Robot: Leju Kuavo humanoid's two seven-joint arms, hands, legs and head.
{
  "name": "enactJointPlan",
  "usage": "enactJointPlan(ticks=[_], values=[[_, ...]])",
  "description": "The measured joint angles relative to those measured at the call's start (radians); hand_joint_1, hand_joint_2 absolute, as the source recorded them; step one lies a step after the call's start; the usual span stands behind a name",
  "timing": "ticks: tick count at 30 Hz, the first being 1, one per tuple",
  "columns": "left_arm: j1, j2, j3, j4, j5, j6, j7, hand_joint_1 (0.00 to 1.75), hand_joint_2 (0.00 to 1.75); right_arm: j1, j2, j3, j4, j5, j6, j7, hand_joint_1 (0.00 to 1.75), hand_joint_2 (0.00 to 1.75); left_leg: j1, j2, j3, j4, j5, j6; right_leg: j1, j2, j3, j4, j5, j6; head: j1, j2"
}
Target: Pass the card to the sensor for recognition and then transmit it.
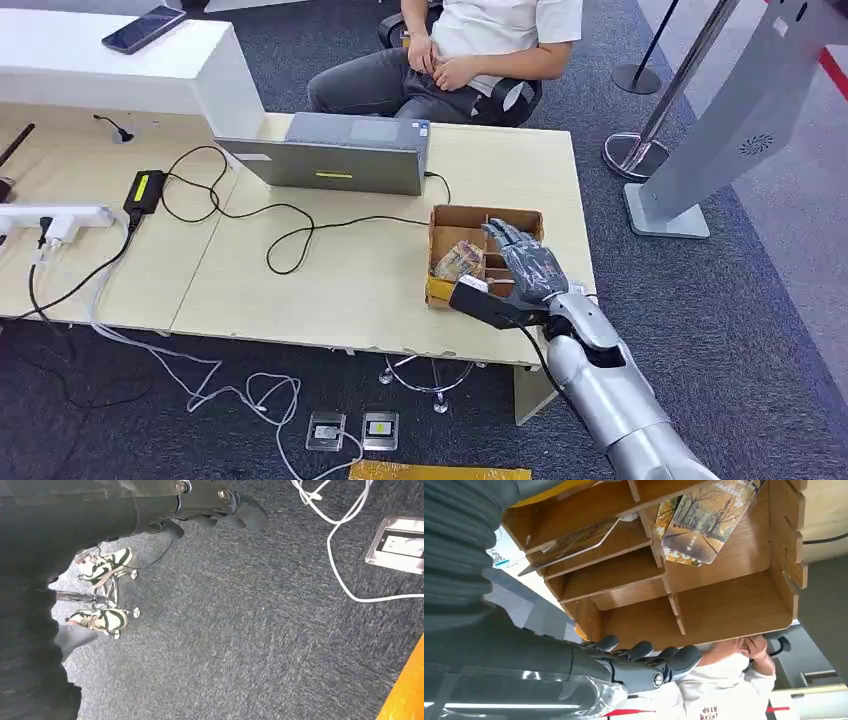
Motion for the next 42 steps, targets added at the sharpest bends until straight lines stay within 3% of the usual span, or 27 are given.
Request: enactJointPlan(ticks=[10,33,34,35,42], values=[[0.0,0.0,0.0,0.0,-0.011,-0.001,0.0,0.0,1.75,-0.001,-0.008,0.0,0.019,-0.017,0.018,0.009,0.0,1.75,0.0,0.0,0.0,0.0,0.0,0.0,0.0,0.001,-0.001,0.0,0.0,0.0,0.0,0.0],[0.0,-0.005,0.0,0.0,-0.026,0.004,0.0,0.0,1.75,0.028,-0.081,-0.038,0.001,-0.033,0.051,-0.014,0.0,1.75,0.0,0.001,0.001,0.0,0.0,0.0,0.0,0.001,-0.001,0.0,0.0,0.0,0.0,0.0],[0.0,-0.005,0.0,0.0,-0.027,0.004,0.0,0.0,1.75,0.029,-0.082,-0.042,0.001,-0.033,0.051,-0.016,0.05,1.75,0.0,0.001,0.001,0.0,0.0,0.0,0.0,0.001,-0.001,0.0,0.0,0.0,0.0,0.0],[0.0,-0.006,0.0,0.0,-0.028,0.005,0.0,0.0,1.75,0.029,-0.084,-0.046,0.001,-0.032,0.051,-0.019,1.75,1.75,0.0,0.001,0.001,0.0,0.0,0.0,0.0,0.001,-0.001,0.0,0.0,0.0,0.0,0.0],[0.0,-0.01,0.0,0.0,-0.032,0.008,0.0,0.0,1.75,0.034,-0.089,-0.047,0.001,-0.029,0.059,-0.028,1.75,1.75,0.0,0.001,0.001,0.0,0.0,0.0,0.0,0.001,-0.001,0.0,0.0,0.0,0.0,0.0]])
